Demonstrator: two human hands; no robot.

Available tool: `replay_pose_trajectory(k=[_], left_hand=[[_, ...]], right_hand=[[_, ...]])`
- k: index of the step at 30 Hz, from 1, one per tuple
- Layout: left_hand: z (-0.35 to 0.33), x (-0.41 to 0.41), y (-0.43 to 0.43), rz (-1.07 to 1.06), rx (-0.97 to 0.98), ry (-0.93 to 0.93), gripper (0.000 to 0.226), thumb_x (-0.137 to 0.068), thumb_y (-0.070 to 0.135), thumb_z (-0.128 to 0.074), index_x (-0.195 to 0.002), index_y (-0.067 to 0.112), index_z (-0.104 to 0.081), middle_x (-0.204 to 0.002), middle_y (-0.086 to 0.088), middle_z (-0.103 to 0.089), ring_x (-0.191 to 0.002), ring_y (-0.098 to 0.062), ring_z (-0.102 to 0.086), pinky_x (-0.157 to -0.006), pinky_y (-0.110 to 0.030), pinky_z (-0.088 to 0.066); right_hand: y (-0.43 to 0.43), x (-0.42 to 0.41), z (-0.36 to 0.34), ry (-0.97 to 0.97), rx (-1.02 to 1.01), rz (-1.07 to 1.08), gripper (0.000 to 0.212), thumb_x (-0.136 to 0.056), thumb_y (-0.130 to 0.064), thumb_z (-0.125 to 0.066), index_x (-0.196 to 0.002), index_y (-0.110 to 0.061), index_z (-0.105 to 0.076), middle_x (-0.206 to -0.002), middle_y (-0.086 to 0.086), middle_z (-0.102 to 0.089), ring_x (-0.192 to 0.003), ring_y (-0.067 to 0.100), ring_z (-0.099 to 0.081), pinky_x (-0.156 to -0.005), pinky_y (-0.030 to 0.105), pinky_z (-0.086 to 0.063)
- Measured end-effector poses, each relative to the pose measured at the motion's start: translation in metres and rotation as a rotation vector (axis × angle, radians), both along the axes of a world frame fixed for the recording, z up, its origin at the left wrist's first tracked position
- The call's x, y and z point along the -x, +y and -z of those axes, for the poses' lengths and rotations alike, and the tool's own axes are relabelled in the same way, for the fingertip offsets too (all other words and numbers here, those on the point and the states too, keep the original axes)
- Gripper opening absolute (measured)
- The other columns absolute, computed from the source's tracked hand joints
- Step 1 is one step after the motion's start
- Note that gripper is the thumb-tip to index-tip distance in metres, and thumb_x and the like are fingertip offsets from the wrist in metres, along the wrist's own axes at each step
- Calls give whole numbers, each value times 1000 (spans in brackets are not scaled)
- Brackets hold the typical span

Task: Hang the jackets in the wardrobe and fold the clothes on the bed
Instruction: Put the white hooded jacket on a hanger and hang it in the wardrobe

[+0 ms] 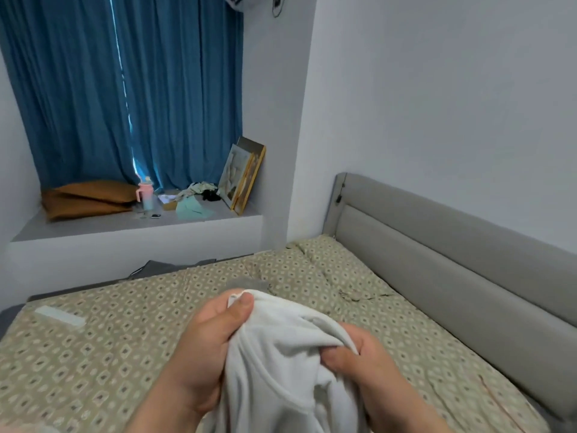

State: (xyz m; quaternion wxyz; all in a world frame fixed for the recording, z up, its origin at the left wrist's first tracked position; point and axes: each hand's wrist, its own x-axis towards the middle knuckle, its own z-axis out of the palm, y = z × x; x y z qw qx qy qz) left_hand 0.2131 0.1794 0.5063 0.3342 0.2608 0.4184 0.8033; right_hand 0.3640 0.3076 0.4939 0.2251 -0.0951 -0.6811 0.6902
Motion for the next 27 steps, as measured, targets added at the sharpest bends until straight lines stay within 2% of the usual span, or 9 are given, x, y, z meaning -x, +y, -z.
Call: replay_pose_trajectory(k=[3, 7, 11, 15, 19, 20, 22, 24, 27], left_hand=[[-4, -48, 12, 62, -17, 0, 25, -75, 20, -56, -68, 9, -77, -72, -20, -71, -60, -23, -70, -50, -27, -55], [-10, -118, 19, 192, -37, -2, 27, -76, 20, -56, -75, 4, -77, -81, -25, -72, -67, -27, -72, -54, -28, -56], [-21, -180, 14, 293, -30, -32, 28, -75, 21, -57, -79, 0, -75, -90, -29, -69, -77, -33, -70, -61, -34, -60], [-33, -235, 8, 379, -3, -54, 37, -76, 22, -57, -97, -8, -64, -96, -30, -65, -83, -33, -66, -66, -36, -58], [-43, -285, 7, 517, -13, -48, 41, -80, 23, -55, -102, -11, -65, -105, -36, -64, -94, -39, -65, -86, -48, -52], [-45, -294, 9, 556, -33, -37, 38, -80, 23, -55, -96, -8, -69, -102, -34, -66, -91, -38, -67, -82, -45, -55], [-47, -313, 15, 631, -76, 0, 33, -79, 24, -55, -84, -1, -76, -97, -30, -69, -83, -34, -71, -68, -36, -60], [-48, -332, 24, 704, -87, -1, 36, -80, 24, -54, -88, -3, -75, -101, -31, -69, -87, -35, -71, -66, -34, -60], [-50, -358, 38, 811, -76, -5, 43, -84, 25, -52, -102, -11, -68, -108, -35, -66, -94, -40, -69, -71, -37, -60]], right_hand=[[-6, -54, -5, 32, 46, 135, 42, -61, -20, -74, -95, 4, -73, -86, 18, -66, -81, 24, -59, -64, 31, -47], [-25, -129, -13, 53, 81, 326, 37, -64, -7, -59, -96, 4, -74, -89, 23, -67, -86, 28, -58, -68, 35, -46], [-52, -200, -25, 8, 76, 473, 40, -61, -10, -59, -95, 6, -73, -91, 22, -70, -86, 27, -63, -72, 37, -49], [-77, -263, -38, -49, 73, 583, 48, -57, -13, -62, -95, 16, -65, -92, 25, -67, -85, 27, -60, -75, 39, -44], [-100, -315, -55, 16, 124, 644, 45, -58, -13, -61, -96, 11, -70, -95, 27, -68, -86, 31, -62, -75, 38, -46], [-103, -327, -59, 30, 129, 660, 46, -57, -13, -63, -96, 10, -71, -94, 26, -69, -86, 31, -63, -75, 37, -47], [-108, -348, -66, 39, 131, 713, 62, -49, -18, -68, -99, 20, -61, -92, 26, -64, -86, 32, -59, -77, 40, -43], [-111, -368, -68, 37, 137, 796, 75, -44, -22, -70, -101, 24, -54, -92, 27, -61, -86, 33, -55, -78, 42, -39], [-114, -393, -72, 45, 140, 899, 68, -45, -23, -71, -97, 18, -60, -92, 30, -63, -85, 33, -59, -77, 42, -41]])
